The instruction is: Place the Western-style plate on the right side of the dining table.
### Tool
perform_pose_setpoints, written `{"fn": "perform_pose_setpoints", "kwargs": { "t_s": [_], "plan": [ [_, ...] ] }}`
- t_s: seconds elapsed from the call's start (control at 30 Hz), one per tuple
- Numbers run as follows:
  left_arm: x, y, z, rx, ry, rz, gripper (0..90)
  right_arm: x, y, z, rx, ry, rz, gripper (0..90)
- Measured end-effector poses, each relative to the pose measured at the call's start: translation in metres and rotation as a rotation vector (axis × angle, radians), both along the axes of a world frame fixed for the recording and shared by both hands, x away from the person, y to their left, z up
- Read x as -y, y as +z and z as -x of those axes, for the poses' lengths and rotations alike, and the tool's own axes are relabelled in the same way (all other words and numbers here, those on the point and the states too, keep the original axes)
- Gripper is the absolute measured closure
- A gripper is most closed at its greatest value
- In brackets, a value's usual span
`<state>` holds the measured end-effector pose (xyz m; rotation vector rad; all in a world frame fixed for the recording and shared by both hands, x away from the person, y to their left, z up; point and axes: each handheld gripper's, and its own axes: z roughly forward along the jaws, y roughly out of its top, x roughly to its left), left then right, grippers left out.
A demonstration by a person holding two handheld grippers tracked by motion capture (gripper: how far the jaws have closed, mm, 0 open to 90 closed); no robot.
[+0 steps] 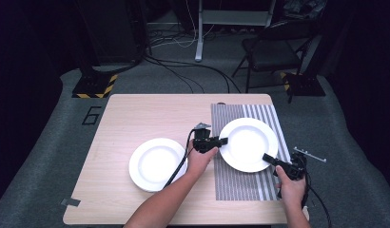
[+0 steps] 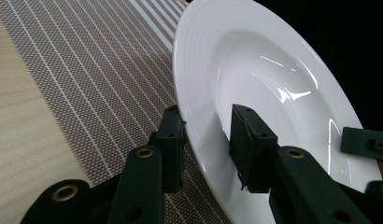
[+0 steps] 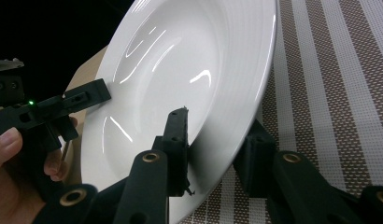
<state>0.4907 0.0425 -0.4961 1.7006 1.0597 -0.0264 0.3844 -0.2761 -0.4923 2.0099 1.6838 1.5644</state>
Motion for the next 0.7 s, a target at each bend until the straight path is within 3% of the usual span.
{"fn": "perform_pose_setpoints", "kwargs": {
  "t_s": [0.7],
  "plan": [
    [0.011,-0.012,-0.007,-0.02,0.001,-0.011,65.9,0.008,-0.011,-0.009,-0.024,-0.028,0.025,66.8]
  ]
}}
